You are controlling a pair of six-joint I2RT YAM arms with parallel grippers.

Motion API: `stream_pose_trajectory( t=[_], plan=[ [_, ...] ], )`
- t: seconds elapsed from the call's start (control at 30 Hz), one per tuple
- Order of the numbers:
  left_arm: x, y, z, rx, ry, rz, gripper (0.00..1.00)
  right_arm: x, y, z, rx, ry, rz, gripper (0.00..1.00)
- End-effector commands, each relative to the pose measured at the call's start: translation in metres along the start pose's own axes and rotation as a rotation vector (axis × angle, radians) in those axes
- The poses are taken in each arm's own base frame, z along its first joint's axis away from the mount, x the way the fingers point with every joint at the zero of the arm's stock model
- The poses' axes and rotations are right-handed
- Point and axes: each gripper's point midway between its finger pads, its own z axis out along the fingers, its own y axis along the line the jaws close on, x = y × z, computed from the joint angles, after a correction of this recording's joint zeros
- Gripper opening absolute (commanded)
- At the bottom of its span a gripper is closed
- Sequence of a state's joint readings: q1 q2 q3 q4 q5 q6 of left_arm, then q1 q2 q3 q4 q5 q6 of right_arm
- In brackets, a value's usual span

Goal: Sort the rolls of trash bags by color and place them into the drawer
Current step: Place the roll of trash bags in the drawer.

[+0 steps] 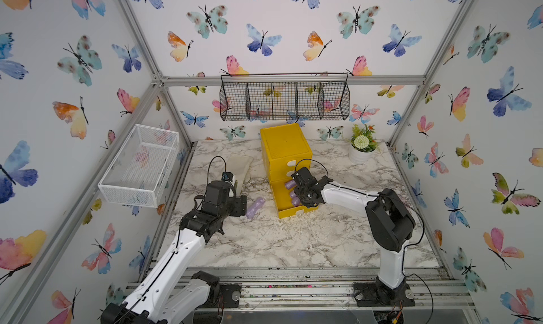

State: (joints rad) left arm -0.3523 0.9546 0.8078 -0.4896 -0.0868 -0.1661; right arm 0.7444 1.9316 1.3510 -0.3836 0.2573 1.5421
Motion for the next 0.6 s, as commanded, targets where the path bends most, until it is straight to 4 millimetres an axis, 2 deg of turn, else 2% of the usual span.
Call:
stream_pose_trajectory(
  t=[0.0, 0.3, 0.47, 0.57],
  plan=[
    [0.0, 0.0, -0.001, 0.008, -0.012, -0.01, 0.81, -0.014, 0.016, -0.032, -0.063, -0.02, -0.027, 0.39],
    [0.002, 0.002, 0.001, -0.002, -0.003, -0.011, 0.81, -0.032, 0.028, -0.091, -0.233, -0.056, -0.106, 0.4],
    [0.005, 0.001, 0.005, 0.001, 0.013, -0.01, 0.8, -0.033, 0.028, -0.127, -0.392, -0.084, -0.31, 0.42],
    [0.008, 0.002, 0.01, -0.005, 0.035, -0.008, 0.8, -0.031, 0.021, -0.149, -0.515, -0.107, -0.416, 0.44]
  ],
)
